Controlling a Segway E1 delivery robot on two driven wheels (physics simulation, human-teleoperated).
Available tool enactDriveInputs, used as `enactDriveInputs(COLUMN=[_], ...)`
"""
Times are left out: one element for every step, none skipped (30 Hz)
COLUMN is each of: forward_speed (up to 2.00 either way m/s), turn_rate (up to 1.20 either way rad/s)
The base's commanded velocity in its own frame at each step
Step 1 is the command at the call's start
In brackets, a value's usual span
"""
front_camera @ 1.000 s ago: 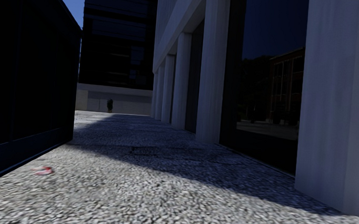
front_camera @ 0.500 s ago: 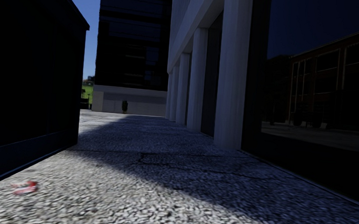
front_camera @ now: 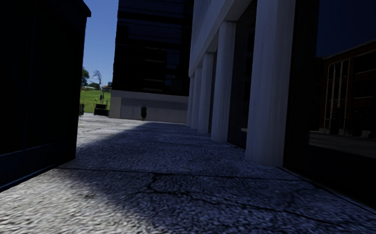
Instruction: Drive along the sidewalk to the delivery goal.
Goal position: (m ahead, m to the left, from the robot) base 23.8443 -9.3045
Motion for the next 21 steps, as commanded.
enactDriveInputs(forward_speed=[2.0, 2.0, 2.0, 2.0, 2.0, 2.0, 2.0, 2.0, 2.0, 2.0, 2.0, 2.0, 2.0, 2.0, 2.0, 2.0, 2.0, 2.0, 2.0, 2.0, 2.0], turn_rate=[0.39, 0.39, 0.39, 0.39, 0.39, 0.39, 0.39, 0.39, 0.39, 0.39, 0.39, 0.0, 0.0, 0.0, 0.0, 0.0, 0.0, 0.0, 0.0, 0.0, 0.0])
